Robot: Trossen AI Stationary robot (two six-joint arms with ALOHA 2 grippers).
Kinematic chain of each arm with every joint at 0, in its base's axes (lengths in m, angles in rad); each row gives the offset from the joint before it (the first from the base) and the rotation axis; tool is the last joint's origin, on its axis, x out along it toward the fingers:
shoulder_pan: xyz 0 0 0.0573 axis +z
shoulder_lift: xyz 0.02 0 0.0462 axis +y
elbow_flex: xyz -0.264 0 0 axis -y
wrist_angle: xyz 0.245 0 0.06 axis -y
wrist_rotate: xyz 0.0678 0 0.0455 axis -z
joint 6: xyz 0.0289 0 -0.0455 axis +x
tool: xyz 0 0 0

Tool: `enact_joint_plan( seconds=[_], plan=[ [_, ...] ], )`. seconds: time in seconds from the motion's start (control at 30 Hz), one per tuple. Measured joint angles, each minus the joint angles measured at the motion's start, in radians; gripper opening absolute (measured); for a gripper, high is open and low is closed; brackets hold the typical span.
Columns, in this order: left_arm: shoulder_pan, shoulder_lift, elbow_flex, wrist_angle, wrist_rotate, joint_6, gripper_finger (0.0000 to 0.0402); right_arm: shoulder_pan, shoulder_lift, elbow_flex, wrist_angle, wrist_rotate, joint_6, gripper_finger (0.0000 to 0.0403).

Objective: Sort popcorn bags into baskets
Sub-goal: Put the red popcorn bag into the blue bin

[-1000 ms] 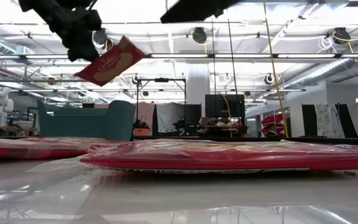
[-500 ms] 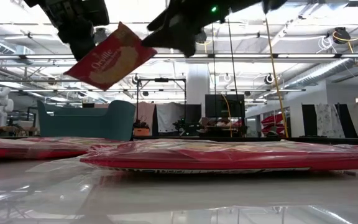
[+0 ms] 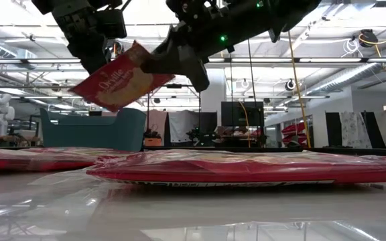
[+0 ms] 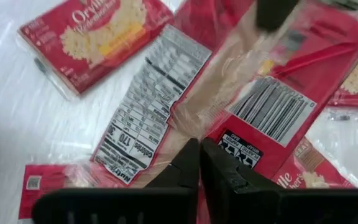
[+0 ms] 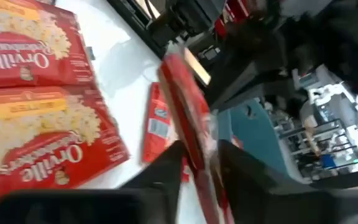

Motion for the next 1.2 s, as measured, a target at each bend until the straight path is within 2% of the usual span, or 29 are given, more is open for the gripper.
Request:
enact_joint_plan(
  seconds=[0.07, 0.13, 0.2, 0.37, 0.53, 0.67, 0.77, 0.87, 1.07, 1.2],
  plan=[
    [0.0, -0.002, 0.0, 0.026, -0.001, -0.003, 0.0034, 0.0, 0.0, 0.0, -0.007, 0.0, 0.027, 0.0027],
    [-0.001, -0.02, 0.0, 0.038, -0.001, 0.011, 0.0058, 0.002, 0.0, 0.0, -0.005, -0.004, 0.054, 0.001],
    [-0.008, -0.045, 0.003, 0.048, -0.029, 0.046, 0.0089, 0.003, 0.0, 0.0, -0.005, -0.005, 0.098, 0.0014],
    [-0.047, -0.141, 0.004, 0.08, -0.2, 0.112, 0.0178, 0.003, -0.01, 0.0, -0.006, 0.002, 0.257, 0.0007],
    [-0.146, -0.209, 0.005, 0.102, -0.207, 0.164, 0.0236, -0.012, -0.032, 0.0, -0.013, -0.004, 0.479, 0.0005],
    [-0.222, -0.208, 0.0, 0.097, -0.241, 0.171, 0.0258, -0.045, -0.055, 0.0, -0.02, -0.124, 0.657, 0.0003],
    [-0.263, -0.18, -0.002, 0.091, -0.287, 0.172, 0.026, -0.073, -0.058, 0.0, -0.019, -0.237, 0.77, 0.0002],
    [-0.288, -0.144, -0.003, 0.087, -0.294, 0.172, 0.0248, -0.091, -0.058, 0.0, -0.023, -0.299, 0.821, 0.0005],
    [-0.292, -0.07, -0.003, 0.025, -0.328, 0.154, 0.0197, -0.098, -0.057, 0.0, -0.035, -0.31, 0.839, 0.0005],
    [-0.29, -0.049, -0.003, 0.014, -0.398, 0.164, 0.0134, -0.098, -0.057, 0.0, -0.035, -0.309, 0.849, 0.0006]
  ],
)
